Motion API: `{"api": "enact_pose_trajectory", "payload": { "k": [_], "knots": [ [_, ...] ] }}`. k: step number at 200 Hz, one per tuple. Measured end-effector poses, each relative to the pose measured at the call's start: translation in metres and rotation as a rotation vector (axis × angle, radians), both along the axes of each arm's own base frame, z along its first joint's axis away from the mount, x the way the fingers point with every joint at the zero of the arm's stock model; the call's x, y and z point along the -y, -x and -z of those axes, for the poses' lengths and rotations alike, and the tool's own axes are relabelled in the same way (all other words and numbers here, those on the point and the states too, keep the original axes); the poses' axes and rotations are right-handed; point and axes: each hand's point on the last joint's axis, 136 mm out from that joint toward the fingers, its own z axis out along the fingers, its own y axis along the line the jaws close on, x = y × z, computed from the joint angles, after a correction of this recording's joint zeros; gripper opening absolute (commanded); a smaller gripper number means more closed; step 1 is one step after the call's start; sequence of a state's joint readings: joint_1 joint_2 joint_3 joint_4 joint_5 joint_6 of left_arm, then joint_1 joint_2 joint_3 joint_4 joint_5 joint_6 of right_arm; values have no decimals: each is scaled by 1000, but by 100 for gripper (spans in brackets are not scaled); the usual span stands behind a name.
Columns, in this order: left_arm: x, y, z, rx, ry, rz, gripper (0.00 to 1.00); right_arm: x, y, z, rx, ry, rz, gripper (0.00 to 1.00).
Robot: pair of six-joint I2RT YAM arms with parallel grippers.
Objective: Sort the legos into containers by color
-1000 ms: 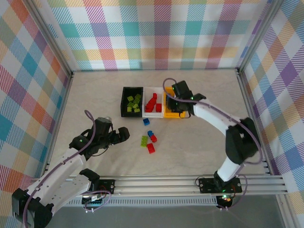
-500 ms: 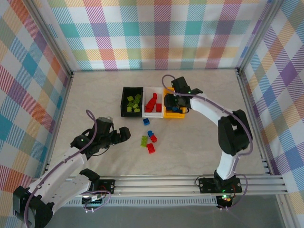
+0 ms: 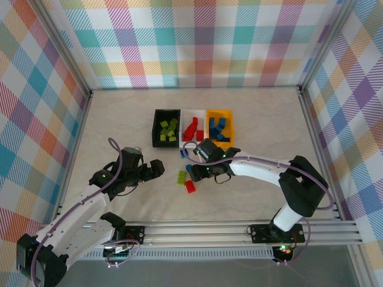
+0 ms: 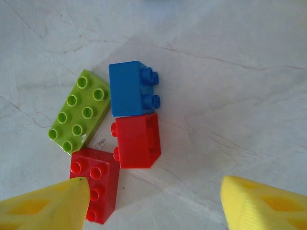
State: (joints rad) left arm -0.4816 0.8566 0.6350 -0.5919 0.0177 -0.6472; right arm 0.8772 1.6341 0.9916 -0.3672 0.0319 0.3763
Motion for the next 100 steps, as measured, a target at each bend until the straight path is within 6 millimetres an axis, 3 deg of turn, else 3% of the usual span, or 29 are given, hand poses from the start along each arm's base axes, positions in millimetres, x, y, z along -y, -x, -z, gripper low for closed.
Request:
{"api": "enact_pose_trajectory", "payload": {
  "k": [35, 72, 100],
  "knots": [
    [0, 1, 2, -5, -2, 0, 100, -11, 4, 26, -27, 35, -24, 60],
    [-1, 1, 2, -6, -2, 0, 100, -20, -7, 23, 6, 15, -16, 53],
    [-1, 1, 3, -6, -3, 0, 100, -21, -8, 27, 5, 19, -14, 43]
  ]
}}
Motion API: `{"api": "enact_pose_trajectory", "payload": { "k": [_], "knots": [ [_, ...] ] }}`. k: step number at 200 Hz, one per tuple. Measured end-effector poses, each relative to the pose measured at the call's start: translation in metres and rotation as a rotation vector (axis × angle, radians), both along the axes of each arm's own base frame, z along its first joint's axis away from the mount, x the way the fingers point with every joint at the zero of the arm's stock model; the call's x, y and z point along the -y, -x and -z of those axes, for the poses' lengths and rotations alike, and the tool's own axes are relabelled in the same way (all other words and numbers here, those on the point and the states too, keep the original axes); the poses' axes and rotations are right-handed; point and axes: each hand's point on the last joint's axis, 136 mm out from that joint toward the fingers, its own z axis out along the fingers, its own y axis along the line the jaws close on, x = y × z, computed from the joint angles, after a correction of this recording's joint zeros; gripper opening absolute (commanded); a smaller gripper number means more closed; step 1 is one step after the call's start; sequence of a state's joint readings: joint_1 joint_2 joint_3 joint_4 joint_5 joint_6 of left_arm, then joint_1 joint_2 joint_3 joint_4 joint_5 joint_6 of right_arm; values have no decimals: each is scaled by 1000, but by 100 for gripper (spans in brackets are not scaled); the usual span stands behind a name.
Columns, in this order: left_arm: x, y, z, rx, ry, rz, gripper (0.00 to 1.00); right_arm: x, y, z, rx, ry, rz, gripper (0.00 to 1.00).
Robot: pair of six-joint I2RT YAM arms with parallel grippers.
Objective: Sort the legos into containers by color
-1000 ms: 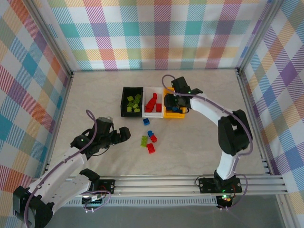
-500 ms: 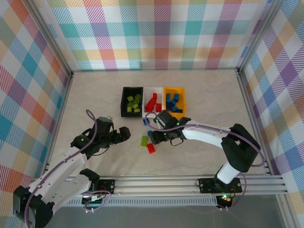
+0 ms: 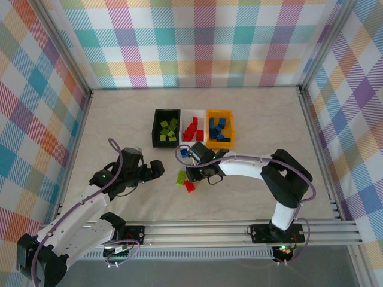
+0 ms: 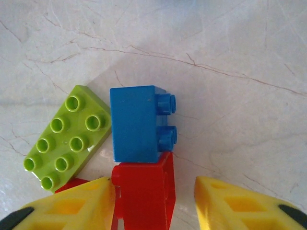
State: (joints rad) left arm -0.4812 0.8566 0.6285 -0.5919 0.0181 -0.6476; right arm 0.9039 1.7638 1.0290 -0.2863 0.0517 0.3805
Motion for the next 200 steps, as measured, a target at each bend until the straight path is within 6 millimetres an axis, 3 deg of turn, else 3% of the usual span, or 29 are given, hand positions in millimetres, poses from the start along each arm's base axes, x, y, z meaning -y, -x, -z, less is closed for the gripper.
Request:
{"api": "enact_pose_trajectory", "payload": {
  "k": [49, 80, 113, 134, 161, 181, 200],
  "knots": [
    [0, 0, 3, -9, -2, -3, 100, 1, 1, 2, -1, 1, 0, 32],
    [3, -2, 3, -8, 6, 1, 100, 15, 12, -4, -1, -2, 4, 30],
    [4, -3, 5, -18, 10, 4, 100, 33, 24, -25, 16, -19, 9, 29],
    [5, -4, 7, -22, 11, 4, 100, 38, 21, -49, 46, -52, 25, 29],
    [8, -6, 9, -27, 14, 4, 100, 39, -17, -82, 94, -100, 94, 29],
    [9, -6, 11, -35, 17, 9, 100, 32, -65, -107, 143, -139, 157, 29],
    [11, -6, 10, -38, 28, 18, 100, 22, -113, -116, 173, -156, 205, 29]
  ]
}}
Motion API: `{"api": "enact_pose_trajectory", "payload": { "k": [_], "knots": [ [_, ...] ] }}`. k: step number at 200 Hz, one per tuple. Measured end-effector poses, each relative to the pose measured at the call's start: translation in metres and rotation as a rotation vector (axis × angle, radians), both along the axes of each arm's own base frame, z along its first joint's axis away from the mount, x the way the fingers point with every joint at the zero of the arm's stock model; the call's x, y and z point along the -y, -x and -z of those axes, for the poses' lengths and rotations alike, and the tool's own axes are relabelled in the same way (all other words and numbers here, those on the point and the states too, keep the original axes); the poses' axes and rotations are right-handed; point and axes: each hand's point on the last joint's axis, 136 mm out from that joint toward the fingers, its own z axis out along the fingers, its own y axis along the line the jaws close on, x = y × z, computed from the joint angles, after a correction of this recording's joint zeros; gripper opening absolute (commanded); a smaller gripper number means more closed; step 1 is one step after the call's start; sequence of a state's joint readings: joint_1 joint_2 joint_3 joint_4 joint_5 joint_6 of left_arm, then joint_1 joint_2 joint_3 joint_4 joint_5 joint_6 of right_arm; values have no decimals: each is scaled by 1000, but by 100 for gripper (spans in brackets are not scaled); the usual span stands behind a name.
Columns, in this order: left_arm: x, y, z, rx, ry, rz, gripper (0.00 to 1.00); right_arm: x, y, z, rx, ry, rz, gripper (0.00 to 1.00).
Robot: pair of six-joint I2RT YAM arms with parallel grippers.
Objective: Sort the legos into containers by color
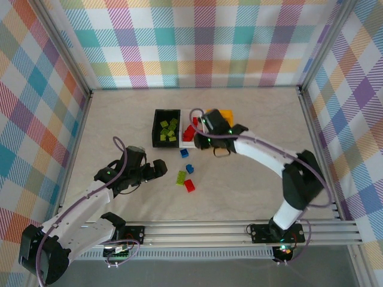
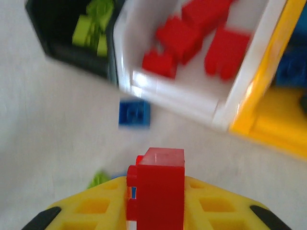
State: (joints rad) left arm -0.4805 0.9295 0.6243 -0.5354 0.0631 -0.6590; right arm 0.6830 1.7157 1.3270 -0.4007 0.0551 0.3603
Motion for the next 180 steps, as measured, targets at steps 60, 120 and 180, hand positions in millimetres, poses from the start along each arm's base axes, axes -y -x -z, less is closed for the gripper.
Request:
{"api": "enact_pose_trajectory", "payload": {
  "k": [60, 120, 180],
  "knots": [
    [5, -1, 5, -21, 11, 16, 100, -10, -84, 43, -52, 52, 84, 54],
    [13, 1, 20, -79, -22, 63, 95, 4, -61, 23, -37, 31, 81, 63],
    [84, 16, 25, -86, -55, 296, 88, 66, 32, 21, -58, -6, 119, 64]
  ]
}}
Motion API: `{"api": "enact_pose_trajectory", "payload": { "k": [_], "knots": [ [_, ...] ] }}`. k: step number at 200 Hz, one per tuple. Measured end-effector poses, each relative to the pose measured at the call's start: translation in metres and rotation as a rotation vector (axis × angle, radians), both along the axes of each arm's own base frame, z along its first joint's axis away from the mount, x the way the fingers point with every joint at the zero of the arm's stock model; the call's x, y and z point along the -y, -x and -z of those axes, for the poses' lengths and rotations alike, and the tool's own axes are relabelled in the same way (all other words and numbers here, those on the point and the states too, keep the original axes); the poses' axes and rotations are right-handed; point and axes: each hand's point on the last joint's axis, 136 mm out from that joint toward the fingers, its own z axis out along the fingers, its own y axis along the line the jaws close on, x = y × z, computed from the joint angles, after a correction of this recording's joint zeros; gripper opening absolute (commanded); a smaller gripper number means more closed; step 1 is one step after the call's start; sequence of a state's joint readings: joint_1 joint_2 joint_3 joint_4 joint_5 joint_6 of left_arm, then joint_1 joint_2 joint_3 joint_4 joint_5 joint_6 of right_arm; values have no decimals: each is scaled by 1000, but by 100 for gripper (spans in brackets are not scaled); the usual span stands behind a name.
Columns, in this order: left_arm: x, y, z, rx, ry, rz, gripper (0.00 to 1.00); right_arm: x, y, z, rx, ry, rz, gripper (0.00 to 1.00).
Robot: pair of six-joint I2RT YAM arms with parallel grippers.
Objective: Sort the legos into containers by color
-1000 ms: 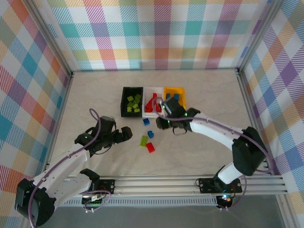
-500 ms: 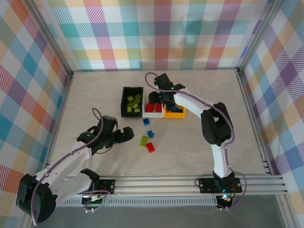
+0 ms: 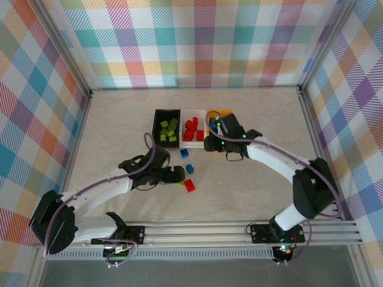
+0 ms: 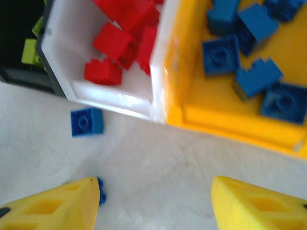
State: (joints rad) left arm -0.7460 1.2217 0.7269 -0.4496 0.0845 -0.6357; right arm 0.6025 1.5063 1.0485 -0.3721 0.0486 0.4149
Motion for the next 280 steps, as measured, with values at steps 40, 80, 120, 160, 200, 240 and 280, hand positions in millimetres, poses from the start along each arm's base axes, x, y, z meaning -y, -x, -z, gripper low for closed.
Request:
{"api": "enact_pose_trajectory", "payload": {
  "k": [40, 80, 120, 160, 200, 240, 280],
  "knots": [
    [31, 19, 24, -51, -14, 74, 84, 28, 33, 14, -16, 15, 36, 64],
    [46, 23, 49, -95, -51, 91, 77, 34, 37, 12, 1, 1, 60, 64],
    [67, 9, 53, -91, -63, 99, 70, 40, 41, 14, 6, 1, 75, 64],
    [88, -2, 49, -51, -81, 140, 62, 49, 41, 10, 20, -13, 101, 64],
    [94, -2, 58, -18, -199, 205, 55, 58, 41, 13, 18, -13, 125, 64],
    [87, 4, 66, 15, -329, 255, 42, 64, 40, 16, 8, -22, 149, 64],
    [82, 4, 65, 39, -373, 264, 37, 66, 39, 16, 6, -26, 156, 65]
  ]
}}
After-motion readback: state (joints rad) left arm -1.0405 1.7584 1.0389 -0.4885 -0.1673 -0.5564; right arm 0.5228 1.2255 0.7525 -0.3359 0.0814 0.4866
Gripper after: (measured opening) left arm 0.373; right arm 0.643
